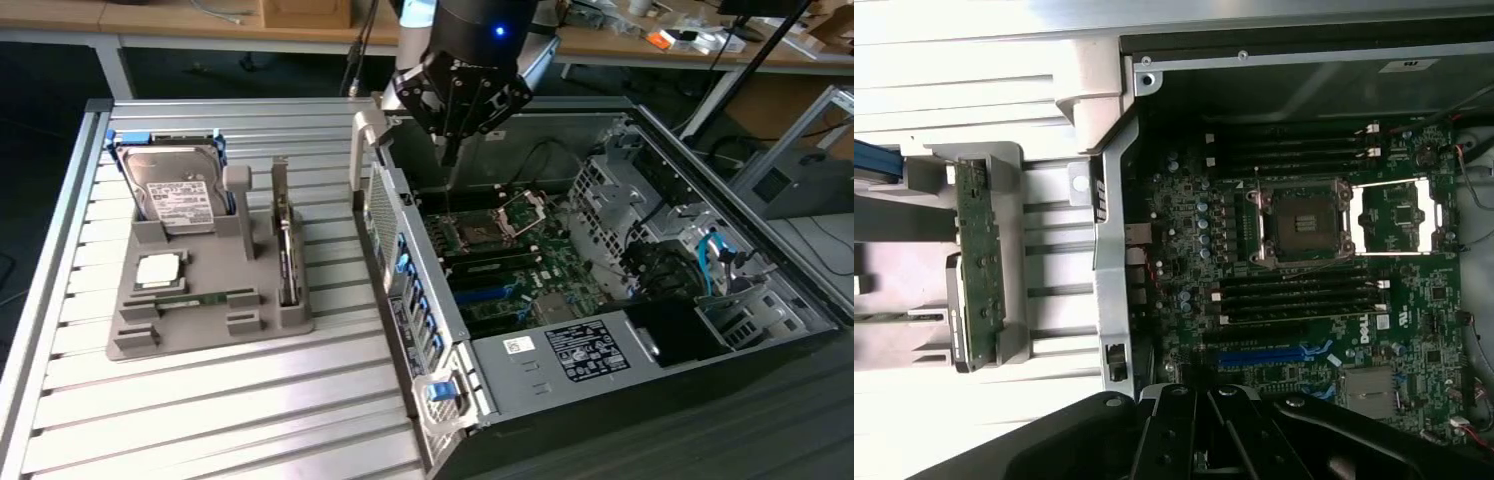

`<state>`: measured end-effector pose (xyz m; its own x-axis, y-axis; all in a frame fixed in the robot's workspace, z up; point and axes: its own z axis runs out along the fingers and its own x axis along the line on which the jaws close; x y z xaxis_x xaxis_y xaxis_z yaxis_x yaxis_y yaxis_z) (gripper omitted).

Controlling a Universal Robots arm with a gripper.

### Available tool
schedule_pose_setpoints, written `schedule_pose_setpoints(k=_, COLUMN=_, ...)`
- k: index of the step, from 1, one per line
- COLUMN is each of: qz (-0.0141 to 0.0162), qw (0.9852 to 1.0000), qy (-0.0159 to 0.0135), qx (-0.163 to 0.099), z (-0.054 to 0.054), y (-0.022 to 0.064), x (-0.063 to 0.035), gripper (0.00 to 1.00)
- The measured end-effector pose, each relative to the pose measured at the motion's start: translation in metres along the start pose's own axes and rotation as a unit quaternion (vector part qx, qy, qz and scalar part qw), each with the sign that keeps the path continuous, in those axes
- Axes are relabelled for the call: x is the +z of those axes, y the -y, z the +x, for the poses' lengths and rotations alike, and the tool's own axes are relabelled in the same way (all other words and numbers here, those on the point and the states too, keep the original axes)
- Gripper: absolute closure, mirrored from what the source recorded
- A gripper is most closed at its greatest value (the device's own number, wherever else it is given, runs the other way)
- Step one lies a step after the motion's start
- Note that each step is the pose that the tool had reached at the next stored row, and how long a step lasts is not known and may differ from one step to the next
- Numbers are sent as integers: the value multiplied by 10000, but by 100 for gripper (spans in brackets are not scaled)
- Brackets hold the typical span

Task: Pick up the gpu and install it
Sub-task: 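Reach for the gpu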

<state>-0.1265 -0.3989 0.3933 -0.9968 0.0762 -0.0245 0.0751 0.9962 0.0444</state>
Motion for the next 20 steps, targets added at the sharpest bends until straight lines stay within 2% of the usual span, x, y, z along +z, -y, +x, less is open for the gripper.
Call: schedule_pose_setpoints(k=20, qz=0, qw=10000, qy=0, qx=0, z=103, y=8, x=-3, gripper=89)
